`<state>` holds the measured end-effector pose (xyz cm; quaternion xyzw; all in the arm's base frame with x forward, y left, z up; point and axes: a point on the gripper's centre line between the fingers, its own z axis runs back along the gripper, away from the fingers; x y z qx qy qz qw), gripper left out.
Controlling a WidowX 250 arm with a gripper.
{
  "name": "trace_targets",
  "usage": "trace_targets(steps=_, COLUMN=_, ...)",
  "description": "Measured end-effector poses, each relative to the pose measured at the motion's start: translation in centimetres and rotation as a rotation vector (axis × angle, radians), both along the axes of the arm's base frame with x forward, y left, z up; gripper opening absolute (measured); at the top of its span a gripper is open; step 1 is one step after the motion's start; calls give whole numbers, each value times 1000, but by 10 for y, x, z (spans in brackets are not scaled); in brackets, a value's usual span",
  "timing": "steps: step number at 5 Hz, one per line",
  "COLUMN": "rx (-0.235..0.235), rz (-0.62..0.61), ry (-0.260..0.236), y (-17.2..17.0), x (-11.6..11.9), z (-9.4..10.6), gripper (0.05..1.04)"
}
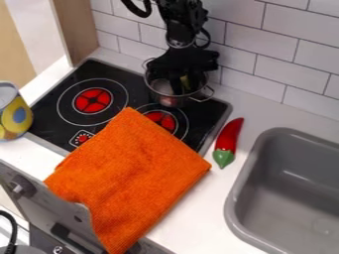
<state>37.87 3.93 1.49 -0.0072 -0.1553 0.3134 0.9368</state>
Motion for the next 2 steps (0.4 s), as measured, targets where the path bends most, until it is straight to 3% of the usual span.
trace_targets(steps=1, rx=-7, rz=7, ry=0, y=3, x=-1, z=0, gripper=257)
trace_targets(steps=2, rx=-2, rz=56, ry=-45, y=7, x=-1, z=15, gripper=257)
